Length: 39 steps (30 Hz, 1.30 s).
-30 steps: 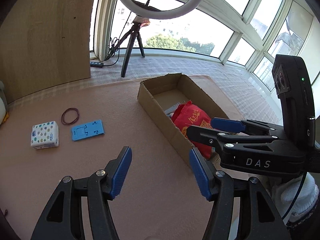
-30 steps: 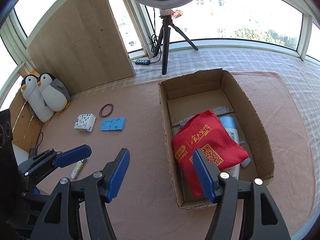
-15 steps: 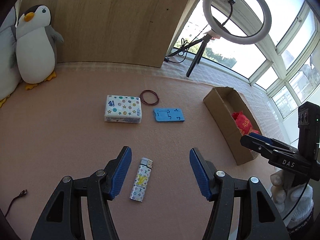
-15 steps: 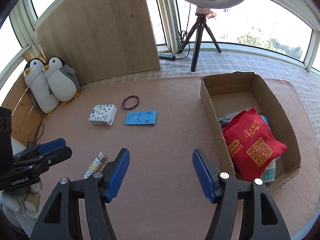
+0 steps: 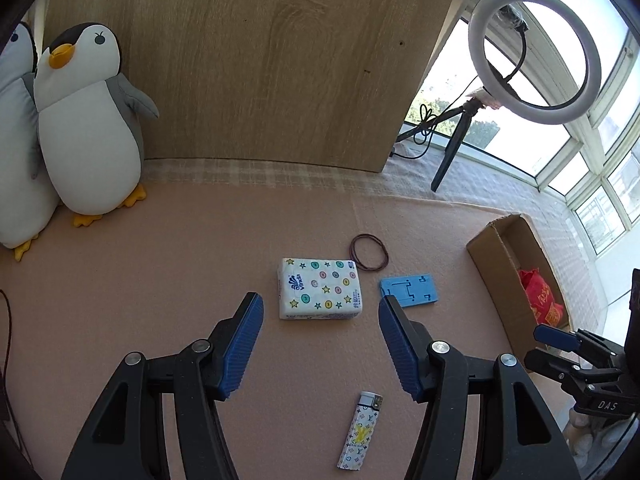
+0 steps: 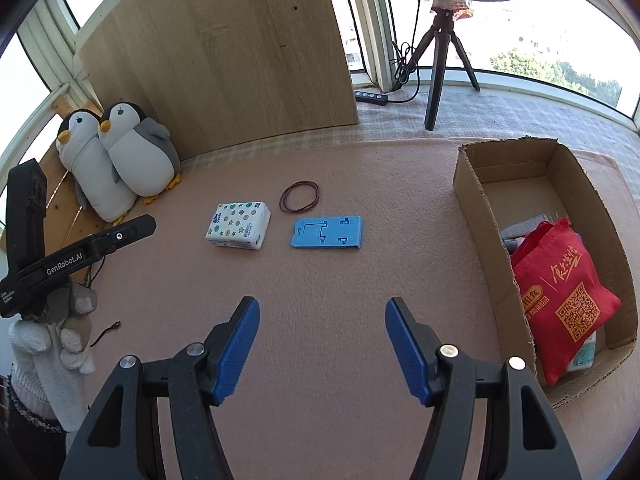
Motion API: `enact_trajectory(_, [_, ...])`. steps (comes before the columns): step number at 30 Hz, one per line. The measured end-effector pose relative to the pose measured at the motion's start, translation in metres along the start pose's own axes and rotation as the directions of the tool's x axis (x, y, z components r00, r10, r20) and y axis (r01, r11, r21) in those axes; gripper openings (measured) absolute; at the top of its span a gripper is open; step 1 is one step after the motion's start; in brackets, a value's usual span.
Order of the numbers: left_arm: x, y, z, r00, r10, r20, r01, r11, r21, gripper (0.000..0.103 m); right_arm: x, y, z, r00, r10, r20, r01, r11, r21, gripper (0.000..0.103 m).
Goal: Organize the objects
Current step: 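Move the left gripper toward the patterned tissue pack, then grasp the tissue pack with the left gripper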
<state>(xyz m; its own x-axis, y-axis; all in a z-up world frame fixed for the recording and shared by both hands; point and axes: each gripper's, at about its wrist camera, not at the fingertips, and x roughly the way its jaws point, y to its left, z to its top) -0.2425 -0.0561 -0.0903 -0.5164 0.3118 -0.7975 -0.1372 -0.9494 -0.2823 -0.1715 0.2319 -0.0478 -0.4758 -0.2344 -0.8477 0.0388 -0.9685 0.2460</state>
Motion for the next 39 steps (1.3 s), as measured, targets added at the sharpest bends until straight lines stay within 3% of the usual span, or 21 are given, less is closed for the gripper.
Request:
enact_trajectory(5, [0.044, -0.014, 0.02, 0.999, 0.016, -0.048, -0.016, 1.0, -0.001, 0.063, 0.007, -0.009, 0.002, 1.0, 0.012, -0.022, -0.011, 1.0, 0.001, 0.062])
enact_trajectory(13, [0.107, -0.031, 0.033, 0.983, 0.125, -0.138, -0.118, 0.991, 0.055, 0.064, 0.011, -0.029, -0.001, 0.999, 0.008, -0.048, -0.007, 1.0, 0.015, 0.062])
enact_trajectory(18, [0.121, -0.032, 0.024, 0.97, 0.165, -0.176, -0.153, 0.985, 0.08, 0.073, 0.013, -0.044, -0.003, 0.998, 0.003, -0.058, -0.002, 0.999, 0.032, 0.062])
enact_trajectory(21, [0.125, -0.036, 0.019, 0.964, 0.203, -0.17, -0.185, 0.976, 0.115, 0.074, 0.016, -0.049, -0.004, 0.998, 0.002, -0.066, 0.001, 0.999, 0.044, 0.062])
enact_trajectory(30, [0.117, -0.031, 0.004, 0.97, 0.198, -0.143, -0.179, 0.974, 0.136, 0.074, 0.016, -0.04, -0.002, 0.998, 0.024, -0.065, -0.022, 1.0, 0.018, 0.062])
enact_trajectory(36, [0.102, -0.015, -0.007, 0.968, 0.203, -0.147, -0.186, 0.975, 0.124, 0.074, 0.015, -0.036, -0.002, 0.997, 0.037, -0.067, -0.037, 0.999, 0.009, 0.062])
enact_trajectory(39, [0.093, 0.003, -0.021, 0.971, 0.171, -0.17, -0.16, 0.984, 0.076, 0.075, 0.014, -0.034, -0.002, 0.997, 0.047, -0.065, -0.047, 0.999, 0.003, 0.062])
